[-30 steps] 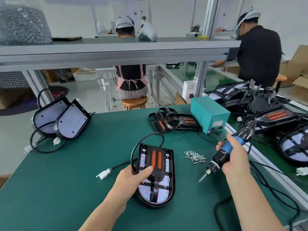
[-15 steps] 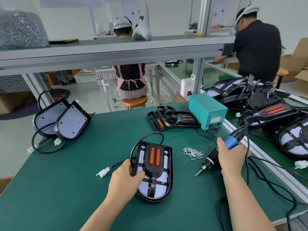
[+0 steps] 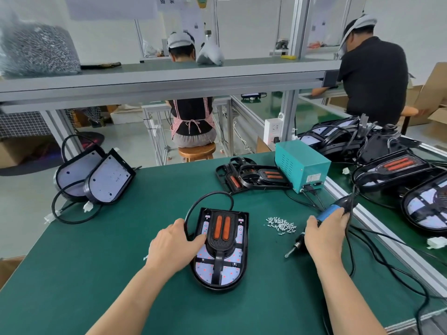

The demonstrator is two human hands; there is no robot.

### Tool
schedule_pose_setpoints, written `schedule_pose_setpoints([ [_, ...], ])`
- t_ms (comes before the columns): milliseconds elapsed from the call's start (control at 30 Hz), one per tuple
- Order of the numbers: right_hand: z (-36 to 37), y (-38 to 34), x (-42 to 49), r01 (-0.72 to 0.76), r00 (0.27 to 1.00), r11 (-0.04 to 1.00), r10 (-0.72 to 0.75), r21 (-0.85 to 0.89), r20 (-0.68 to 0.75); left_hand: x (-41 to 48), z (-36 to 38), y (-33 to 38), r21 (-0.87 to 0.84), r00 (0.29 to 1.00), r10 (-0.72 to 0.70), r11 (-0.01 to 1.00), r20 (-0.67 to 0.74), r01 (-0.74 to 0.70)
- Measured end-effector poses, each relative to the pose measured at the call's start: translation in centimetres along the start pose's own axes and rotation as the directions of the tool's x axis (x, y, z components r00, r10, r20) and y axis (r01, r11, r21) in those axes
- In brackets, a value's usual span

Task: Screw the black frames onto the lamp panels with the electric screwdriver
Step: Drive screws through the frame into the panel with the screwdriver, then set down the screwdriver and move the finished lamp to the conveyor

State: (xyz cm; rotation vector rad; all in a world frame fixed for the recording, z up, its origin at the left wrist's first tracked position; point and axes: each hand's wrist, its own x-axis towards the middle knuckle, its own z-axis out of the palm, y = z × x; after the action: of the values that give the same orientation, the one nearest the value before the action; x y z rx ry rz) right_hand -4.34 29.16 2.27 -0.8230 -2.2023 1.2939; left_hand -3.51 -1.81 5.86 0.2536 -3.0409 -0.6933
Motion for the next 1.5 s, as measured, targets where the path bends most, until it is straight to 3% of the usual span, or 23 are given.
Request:
schedule_pose_setpoints([
  [100,0.2,-0.1,-1.0,0.098,0.995,0.991,-0.097,-0.096,0.018,0.3,0.0,0.2,0.004,1.0,-0.006,1.0,0.02,0.006],
  [300,0.3,-0.3,-2.2,0.24,0.971,0.943,-0.229,-0.232,0.074,0.9,0.5,0.0,-0.232,0.995,-0.051,0.97,0.085,0.07],
  [400,0.1,-0.9,-2.7,0.316,0.948,0.932,-0.316,-0.179,0.03,1.1,0.5,-0.2,-0.34,0.988,-0.066,0.934,0.139,0.11],
  [500,0.3,-2.2,-4.2,0.429,0.901,0.901,-0.432,0.061,0.041,1.1,0.5,-0.4,-0.407,0.988,-0.044,0.908,0.146,0.101],
  [533,0.4,-2.8,-4.9,0.375,0.913,0.909,-0.396,0.182,0.096,1.1,0.5,-0.4,-0.437,0.988,-0.035,0.894,0.15,0.098],
  [600,0.7,-4.2,-6.5,0.097,0.914,0.925,-0.229,0.368,0.334,1.0,0.5,-0.1,-0.505,0.984,-0.017,0.857,0.179,0.106],
  [633,1.0,-4.8,-7.3,-0.078,0.861,0.915,-0.139,0.397,0.489,0.9,0.4,0.0,-0.541,0.979,-0.01,0.832,0.203,0.121],
  [700,1.6,-5.4,-8.8,-0.349,0.685,0.866,-0.025,0.358,0.728,0.7,0.3,0.5,-0.607,0.964,0.002,0.777,0.266,0.166],
  [800,2.0,-5.5,-10.2,-0.517,0.516,0.803,0.015,0.297,0.857,-0.1,-0.3,1.6,-0.693,0.921,0.092,0.688,0.379,0.216],
  [900,1.7,-5.7,-10.2,-0.607,0.443,0.724,-0.032,0.326,0.896,-0.7,-0.8,2.6,-0.784,0.87,0.24,0.578,0.43,0.228],
  [1000,1.5,-5.6,-9.6,-0.615,0.52,0.668,-0.054,0.418,0.852,-0.8,-0.7,3.3,-0.845,0.851,0.297,0.462,0.433,0.269],
  [1067,1.3,-5.4,-9.2,-0.554,0.605,0.689,-0.054,0.468,0.794,-0.6,-0.2,3.7,-0.877,0.853,0.292,0.356,0.433,0.324],
  [1133,0.9,-5.2,-8.7,-0.492,0.673,0.707,-0.062,0.509,0.737,-0.4,0.5,4.1,-0.885,0.862,0.272,0.323,0.427,0.336],
  [1233,-0.1,-5.0,-7.7,-0.427,0.746,0.695,-0.091,0.578,0.66,-0.4,2.0,4.6,-0.874,0.932,0.131,0.412,0.337,0.258],
  [1300,-0.9,-4.8,-6.7,-0.382,0.787,0.691,-0.105,0.614,0.608,-0.7,3.3,4.5,-0.833,0.976,0.072,0.536,0.207,0.137],
  [1400,-2.5,-4.4,-5.0,-0.335,0.829,0.677,-0.118,0.655,0.546,-1.0,5.3,3.6,-0.721,0.996,0.092,0.692,0.02,-0.049],
  [1500,-4.5,-4.2,-3.0,-0.275,0.867,0.666,-0.139,0.693,0.478,-1.0,5.8,2.9,-0.693,0.994,0.109,0.715,-0.023,-0.095],
])
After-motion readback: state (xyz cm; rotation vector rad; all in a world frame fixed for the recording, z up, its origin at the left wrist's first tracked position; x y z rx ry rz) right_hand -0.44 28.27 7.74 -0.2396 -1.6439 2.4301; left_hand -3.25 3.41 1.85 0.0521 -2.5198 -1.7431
